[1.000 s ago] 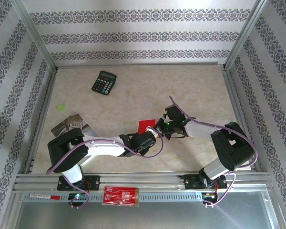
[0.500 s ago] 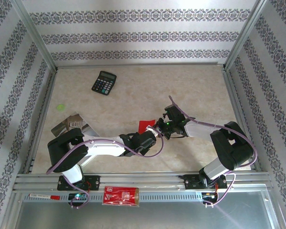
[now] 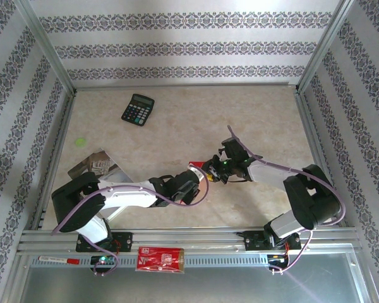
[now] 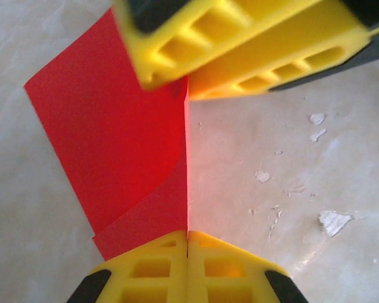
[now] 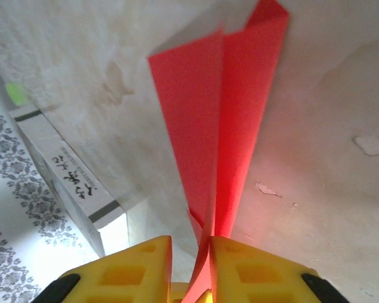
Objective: Fold a paper plane with a square sheet of paper (pick it up from the middle)
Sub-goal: Fold the wing for the fifth time at the center of the table.
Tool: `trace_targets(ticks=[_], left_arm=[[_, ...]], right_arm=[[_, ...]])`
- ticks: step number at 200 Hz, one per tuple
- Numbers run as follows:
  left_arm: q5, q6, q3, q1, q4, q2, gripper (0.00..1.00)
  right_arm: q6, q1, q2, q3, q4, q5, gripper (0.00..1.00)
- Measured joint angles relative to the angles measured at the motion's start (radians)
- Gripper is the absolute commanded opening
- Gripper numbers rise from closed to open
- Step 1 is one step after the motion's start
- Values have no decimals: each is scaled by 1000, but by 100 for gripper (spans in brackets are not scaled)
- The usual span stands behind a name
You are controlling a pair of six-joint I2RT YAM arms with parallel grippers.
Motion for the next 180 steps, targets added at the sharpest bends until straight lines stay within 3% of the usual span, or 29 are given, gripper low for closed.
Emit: trace_targets(ticks=[49,128,180], left_arm=[[223,-103,-74,101,98,-52,0],[504,-262,-140,187,269,-52,0],[530,-273,-137,212,274,-45,0]], right_arm=[[-82,-72,-95,6,-77,0,25],[-300,-105,-92,99,-224,0,27],[-431,-81,-82,153,-312,52,34]])
